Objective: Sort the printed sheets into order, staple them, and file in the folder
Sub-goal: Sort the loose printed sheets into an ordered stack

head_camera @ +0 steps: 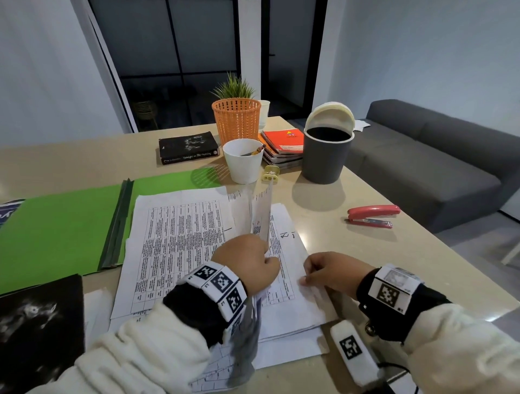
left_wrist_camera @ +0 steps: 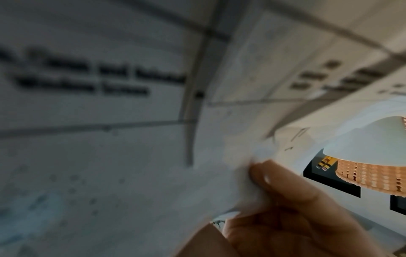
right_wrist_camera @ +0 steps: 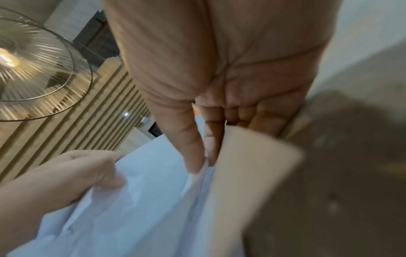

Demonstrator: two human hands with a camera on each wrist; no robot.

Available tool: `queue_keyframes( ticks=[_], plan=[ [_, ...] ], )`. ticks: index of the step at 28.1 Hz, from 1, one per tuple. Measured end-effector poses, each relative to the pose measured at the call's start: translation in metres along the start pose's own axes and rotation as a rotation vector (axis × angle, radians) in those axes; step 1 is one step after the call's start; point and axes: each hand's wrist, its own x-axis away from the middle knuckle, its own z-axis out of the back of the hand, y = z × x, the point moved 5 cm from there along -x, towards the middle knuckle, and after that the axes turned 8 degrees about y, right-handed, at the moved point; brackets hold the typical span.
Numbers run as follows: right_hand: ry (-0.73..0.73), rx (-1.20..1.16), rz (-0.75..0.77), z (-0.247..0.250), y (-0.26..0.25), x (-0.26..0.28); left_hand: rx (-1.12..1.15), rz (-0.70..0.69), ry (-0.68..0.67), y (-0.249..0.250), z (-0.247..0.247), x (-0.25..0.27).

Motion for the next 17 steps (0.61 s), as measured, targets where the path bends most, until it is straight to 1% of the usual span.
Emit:
queue_keyframes(
  ticks=[5, 17],
  plan=[
    [-0.014, 0.030, 0.002, -0.0030, 0.0020, -0.0027, -0.015, -0.002, -0.010, -0.0014, -0.0048, -0.0018],
    [-0.056, -0.004, -0.014, -0.0031, 0.0067, -0.0024, -0.024, -0.012, -0.016, -0.0013, -0.0058, -0.0017]
  ],
)
